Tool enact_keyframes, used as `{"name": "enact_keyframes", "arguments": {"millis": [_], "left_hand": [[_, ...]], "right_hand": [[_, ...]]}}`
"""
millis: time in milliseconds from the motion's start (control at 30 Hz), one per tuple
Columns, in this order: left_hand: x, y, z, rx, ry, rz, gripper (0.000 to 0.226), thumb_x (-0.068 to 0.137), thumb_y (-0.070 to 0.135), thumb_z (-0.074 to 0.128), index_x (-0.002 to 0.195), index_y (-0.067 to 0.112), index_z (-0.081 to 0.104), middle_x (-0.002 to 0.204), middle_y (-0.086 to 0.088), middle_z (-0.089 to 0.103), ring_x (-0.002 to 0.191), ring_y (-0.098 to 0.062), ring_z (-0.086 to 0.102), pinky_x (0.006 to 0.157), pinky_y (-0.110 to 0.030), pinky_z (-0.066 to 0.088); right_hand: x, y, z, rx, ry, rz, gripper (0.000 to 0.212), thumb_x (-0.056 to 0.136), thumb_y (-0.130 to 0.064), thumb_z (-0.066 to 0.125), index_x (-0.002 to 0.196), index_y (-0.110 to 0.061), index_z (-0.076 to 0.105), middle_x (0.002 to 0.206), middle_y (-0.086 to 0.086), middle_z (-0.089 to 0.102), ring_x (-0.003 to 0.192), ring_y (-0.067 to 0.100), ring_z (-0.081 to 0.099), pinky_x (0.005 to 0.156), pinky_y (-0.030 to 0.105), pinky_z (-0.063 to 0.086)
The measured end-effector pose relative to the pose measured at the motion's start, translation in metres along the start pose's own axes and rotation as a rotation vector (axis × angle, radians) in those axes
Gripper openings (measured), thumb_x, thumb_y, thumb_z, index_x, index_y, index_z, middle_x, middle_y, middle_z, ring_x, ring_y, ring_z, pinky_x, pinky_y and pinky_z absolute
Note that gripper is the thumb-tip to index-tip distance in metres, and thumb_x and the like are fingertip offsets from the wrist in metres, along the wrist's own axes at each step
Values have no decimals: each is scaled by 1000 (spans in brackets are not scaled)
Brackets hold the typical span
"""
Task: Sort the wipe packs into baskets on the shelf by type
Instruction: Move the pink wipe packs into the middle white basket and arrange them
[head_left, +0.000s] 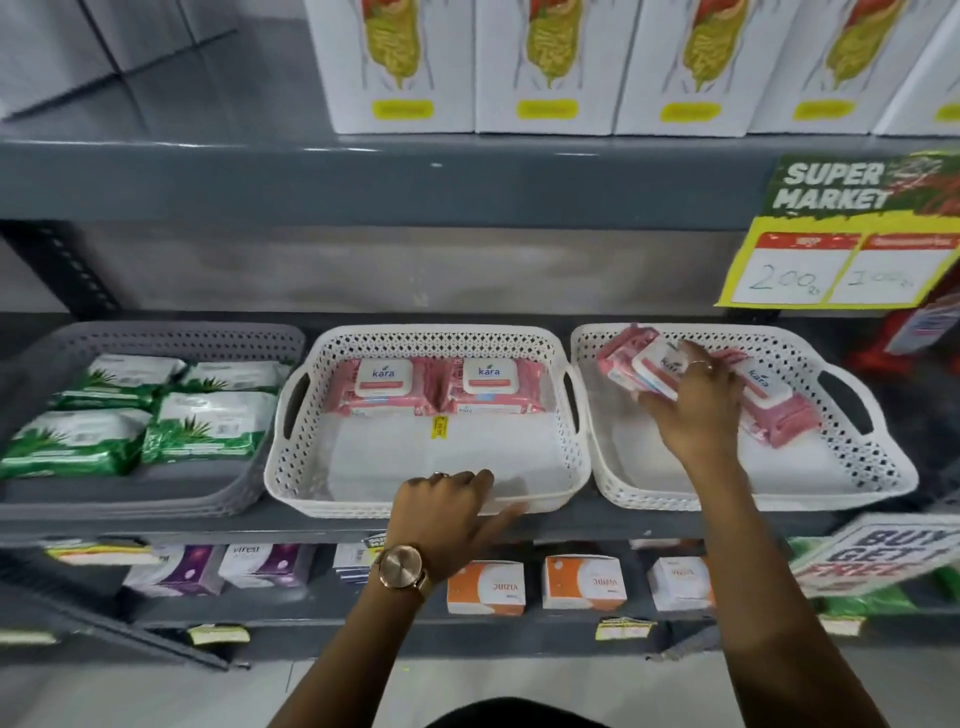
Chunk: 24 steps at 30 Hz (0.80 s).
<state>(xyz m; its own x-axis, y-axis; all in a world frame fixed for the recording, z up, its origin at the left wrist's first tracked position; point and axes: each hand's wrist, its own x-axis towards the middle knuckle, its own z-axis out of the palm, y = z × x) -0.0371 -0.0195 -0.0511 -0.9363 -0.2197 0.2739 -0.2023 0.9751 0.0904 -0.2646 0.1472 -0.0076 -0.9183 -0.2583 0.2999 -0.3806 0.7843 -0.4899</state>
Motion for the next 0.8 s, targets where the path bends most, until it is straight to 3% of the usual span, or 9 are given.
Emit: {"name": "enact_keyframes", "arguments": {"millis": [100,167,333,467,567,700,800], "left_hand": [[-6,-14,-6,42,-20,0,52,87,69,36,82,23,60,64,5,68,50,-17,61,47,-21,30],[-8,-19,-6,45,-15,7,52,87,69,36,83,23,60,63,6,67,50,-17,61,49,-20,28],[-8,-23,-7,63,14,32,54,88,69,30,85,23,59,68,4,68,55,-20,63,49,-22,27],[-7,-25,-4,35,37,40,57,87,68,23,85,22,56,69,1,68,58,-24,64,48,-26,35],[-7,-25,-2,16,63,38,59,86,70,21,85,23,56,71,2,68,60,-23,64,49,-25,32],[-4,-19,-3,-13,87,-4,65,82,77,18,86,26,58,76,7,69,64,-18,64,53,-23,31],[1,-11,-6,2,108,-16,61,81,76,26,81,27,61,74,7,70,61,-19,65,51,-23,34]], "right_hand": [[-15,-50,-9,236,-55,-81,82,65,-22,81,136,-11,44,131,22,50,123,39,40,103,41,32],[-25,-83,-4,241,-119,-166,87,57,-28,85,134,-14,47,129,16,52,120,34,42,96,32,33],[-49,-127,37,91,-282,-289,88,55,-31,86,134,-15,51,131,11,51,119,29,42,103,35,36],[-52,-117,63,-38,-391,-289,102,51,-50,86,138,-18,44,148,6,40,135,29,33,117,40,20],[-46,-107,54,94,-365,-253,101,54,-55,84,138,-19,43,146,3,41,137,25,31,114,37,26],[-25,-81,39,352,-191,-173,68,72,-56,70,126,-16,57,131,9,57,124,25,48,102,32,41],[-4,-47,33,425,-23,-152,55,79,-56,60,115,-15,65,117,11,67,112,26,59,97,44,49]]}}
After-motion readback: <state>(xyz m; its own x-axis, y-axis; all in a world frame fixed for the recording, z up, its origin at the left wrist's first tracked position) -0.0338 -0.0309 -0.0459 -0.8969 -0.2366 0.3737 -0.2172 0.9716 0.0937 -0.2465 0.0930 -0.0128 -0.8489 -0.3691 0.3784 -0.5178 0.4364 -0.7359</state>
